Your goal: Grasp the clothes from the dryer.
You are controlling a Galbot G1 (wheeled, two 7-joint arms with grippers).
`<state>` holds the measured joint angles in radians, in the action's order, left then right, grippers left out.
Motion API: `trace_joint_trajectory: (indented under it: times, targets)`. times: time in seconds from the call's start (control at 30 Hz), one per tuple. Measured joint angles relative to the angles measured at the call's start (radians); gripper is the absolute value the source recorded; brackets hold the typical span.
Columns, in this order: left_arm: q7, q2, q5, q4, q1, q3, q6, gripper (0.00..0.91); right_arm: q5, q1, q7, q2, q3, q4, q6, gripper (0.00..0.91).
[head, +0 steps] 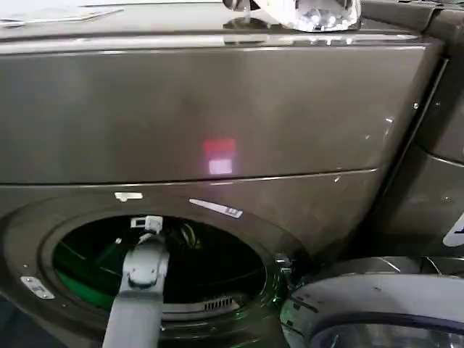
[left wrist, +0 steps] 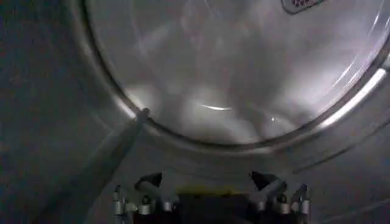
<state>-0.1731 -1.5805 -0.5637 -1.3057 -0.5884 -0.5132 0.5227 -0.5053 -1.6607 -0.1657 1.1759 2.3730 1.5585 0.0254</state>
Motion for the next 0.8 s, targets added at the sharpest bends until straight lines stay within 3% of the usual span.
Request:
trace_joint_trajectory:
  times: [0.33,0.8]
  targets:
    - [-0.459,0.028,-0.56,0.048,0.071,-0.002,-0.196,0.907,0.001,-0.003,-0.001,0.006,-0.009,0.006,-0.007,0.907]
    - [-0.96,0.029,-0.87,0.144,0.189,-0.034,-0.458,0.907,0.003,0.0,-0.002,0.012,-0.022,0.014,-0.013,0.907]
